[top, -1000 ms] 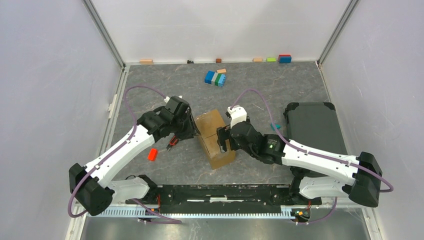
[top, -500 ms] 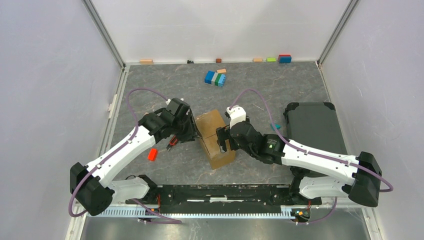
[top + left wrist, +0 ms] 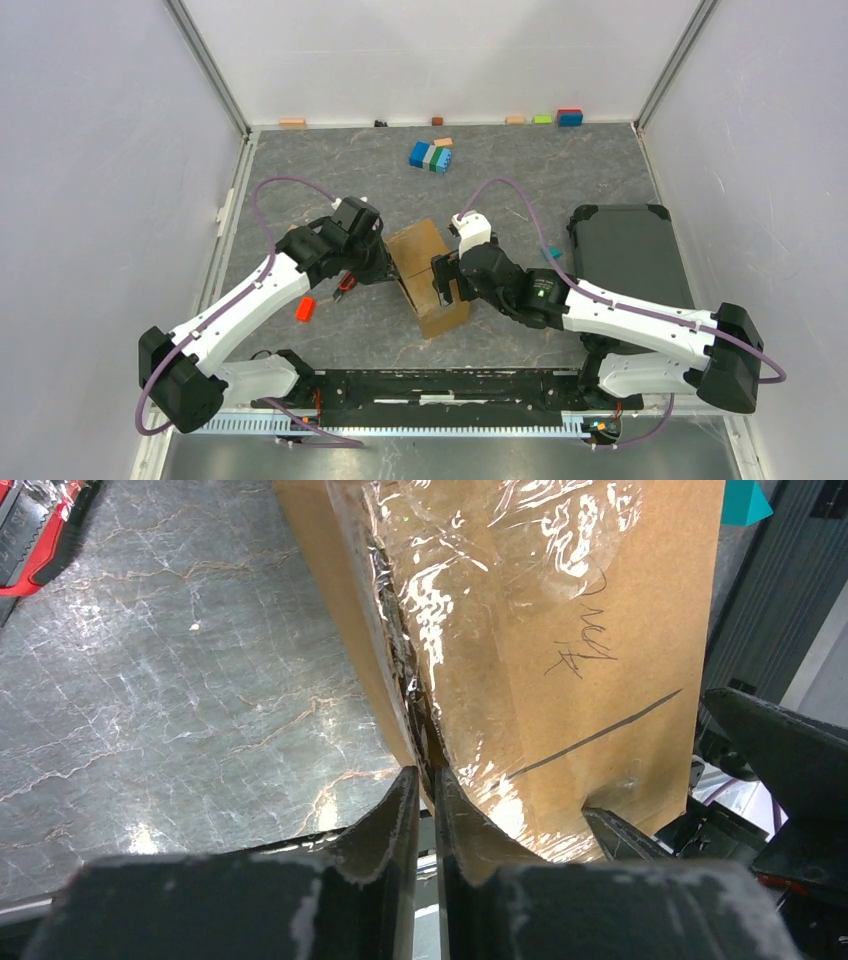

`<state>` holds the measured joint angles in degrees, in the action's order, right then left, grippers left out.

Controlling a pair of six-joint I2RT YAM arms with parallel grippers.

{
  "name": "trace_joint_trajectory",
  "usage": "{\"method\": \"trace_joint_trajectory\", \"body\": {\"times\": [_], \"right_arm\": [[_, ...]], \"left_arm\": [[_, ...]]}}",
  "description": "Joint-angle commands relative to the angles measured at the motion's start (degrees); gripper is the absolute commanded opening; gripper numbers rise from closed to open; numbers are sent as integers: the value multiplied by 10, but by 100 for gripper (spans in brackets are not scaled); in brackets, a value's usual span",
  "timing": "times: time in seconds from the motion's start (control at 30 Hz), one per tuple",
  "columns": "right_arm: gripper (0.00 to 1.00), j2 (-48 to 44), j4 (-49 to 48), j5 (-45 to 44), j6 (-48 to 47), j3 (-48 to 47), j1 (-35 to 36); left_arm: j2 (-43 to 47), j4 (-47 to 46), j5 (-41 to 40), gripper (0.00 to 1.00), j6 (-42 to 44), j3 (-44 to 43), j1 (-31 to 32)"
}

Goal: Unpack the express box
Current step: Open the express box at the center of the board.

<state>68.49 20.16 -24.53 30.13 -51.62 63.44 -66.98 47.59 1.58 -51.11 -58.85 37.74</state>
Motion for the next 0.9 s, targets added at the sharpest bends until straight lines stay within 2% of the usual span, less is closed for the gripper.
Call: {"method": "trace_joint_trajectory", "body": {"times": [0.0,0.23,0.3,0.4,0.47,0.87], "right_arm": [[95,13,17,-17,-13,-17,1],[95,32,31,-13,-39,-44,1],[96,41,39,-15,-50,-60,1],[97,55,48,-9,-71,-83,1],[98,68,54,3,-83,-100,1],[98,107,69,-39,-99,-156,53]], "left_arm": [[-20,26,-22,13,16,4,2],[-52,14,-18,14,10,1,15],[-53,14,-18,9,9,4,16],[-55,31,-18,9,11,0,16],[-56,44,0,3,10,-6,16],[-76,81,37,2,-11,-51,16]]}}
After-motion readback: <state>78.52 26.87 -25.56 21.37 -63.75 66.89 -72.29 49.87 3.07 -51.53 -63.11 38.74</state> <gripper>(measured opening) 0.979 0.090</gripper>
